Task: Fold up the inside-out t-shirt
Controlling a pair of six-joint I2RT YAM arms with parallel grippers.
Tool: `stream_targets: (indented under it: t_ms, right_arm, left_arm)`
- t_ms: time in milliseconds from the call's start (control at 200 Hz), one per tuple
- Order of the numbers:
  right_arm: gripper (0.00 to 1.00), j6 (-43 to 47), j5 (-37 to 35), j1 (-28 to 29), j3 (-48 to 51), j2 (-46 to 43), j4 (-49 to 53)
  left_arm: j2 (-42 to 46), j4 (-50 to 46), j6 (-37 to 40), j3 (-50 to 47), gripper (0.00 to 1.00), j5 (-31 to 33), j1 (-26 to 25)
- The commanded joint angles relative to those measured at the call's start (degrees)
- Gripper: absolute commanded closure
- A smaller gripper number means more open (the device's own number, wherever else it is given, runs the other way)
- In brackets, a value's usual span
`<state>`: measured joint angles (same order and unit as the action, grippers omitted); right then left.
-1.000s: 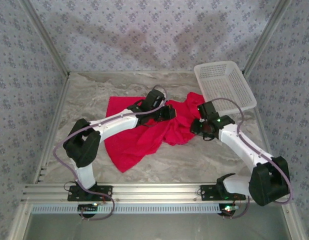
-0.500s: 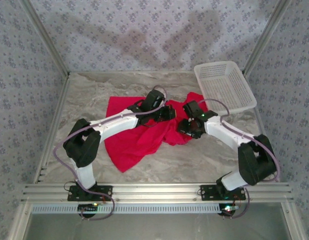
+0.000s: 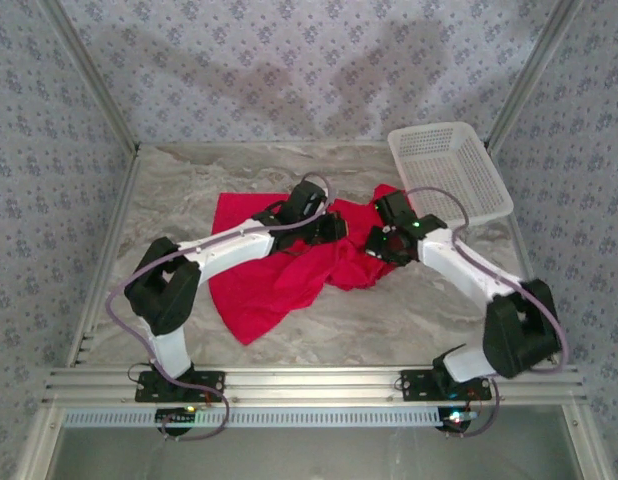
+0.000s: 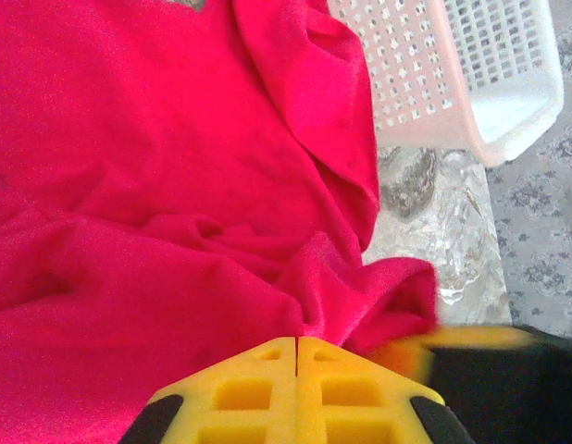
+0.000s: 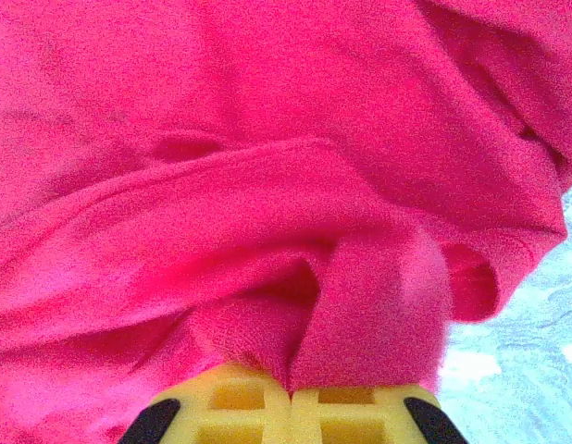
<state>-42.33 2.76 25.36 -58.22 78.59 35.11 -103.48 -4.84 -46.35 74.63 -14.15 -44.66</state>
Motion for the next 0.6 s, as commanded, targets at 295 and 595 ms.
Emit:
stream_targets:
  t_ms: [295,595]
  right_arm:
    - [1.0,5.5,19.7,-8.7,11.0,-23.8,-10.5]
    - [0.93,-3.5,7.3,-11.5,28.6,-26.1,-8.6]
  left_arm:
    - [-3.8,-3.4,3.1,4.0,1.0,-0.4,4.4]
    - [-4.0,0.0,0.0,2.0,1.0,-2.4,3.8]
